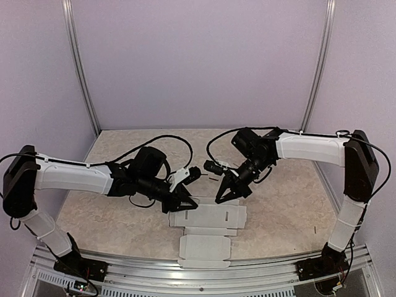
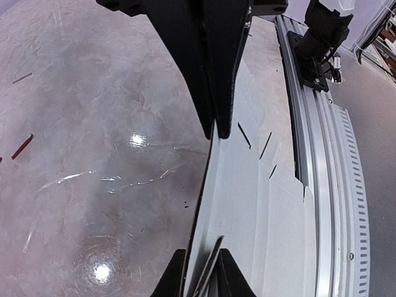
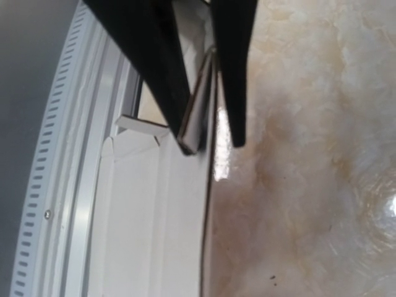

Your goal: Fold the paper box

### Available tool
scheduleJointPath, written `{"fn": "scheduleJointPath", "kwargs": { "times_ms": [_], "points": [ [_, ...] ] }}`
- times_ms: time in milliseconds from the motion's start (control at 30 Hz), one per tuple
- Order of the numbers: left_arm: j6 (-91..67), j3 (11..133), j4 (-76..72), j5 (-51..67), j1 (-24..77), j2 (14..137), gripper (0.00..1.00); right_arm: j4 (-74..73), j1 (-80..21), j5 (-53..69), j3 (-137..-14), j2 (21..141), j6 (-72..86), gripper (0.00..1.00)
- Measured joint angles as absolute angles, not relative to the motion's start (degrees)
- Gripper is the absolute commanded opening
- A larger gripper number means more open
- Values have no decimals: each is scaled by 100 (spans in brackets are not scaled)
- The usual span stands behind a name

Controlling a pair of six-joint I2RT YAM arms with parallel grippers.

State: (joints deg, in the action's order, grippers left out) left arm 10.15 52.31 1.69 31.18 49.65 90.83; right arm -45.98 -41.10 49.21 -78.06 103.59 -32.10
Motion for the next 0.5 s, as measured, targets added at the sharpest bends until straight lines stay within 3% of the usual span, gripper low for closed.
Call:
{"fn": "scheduleJointPath", "kwargs": {
  "times_ms": [500],
  "points": [
    [506, 5155, -215, 3524, 4757, 9050, 11, -4497, -4073, 4954, -7806, 10359, -3236, 0]
  ]
}}
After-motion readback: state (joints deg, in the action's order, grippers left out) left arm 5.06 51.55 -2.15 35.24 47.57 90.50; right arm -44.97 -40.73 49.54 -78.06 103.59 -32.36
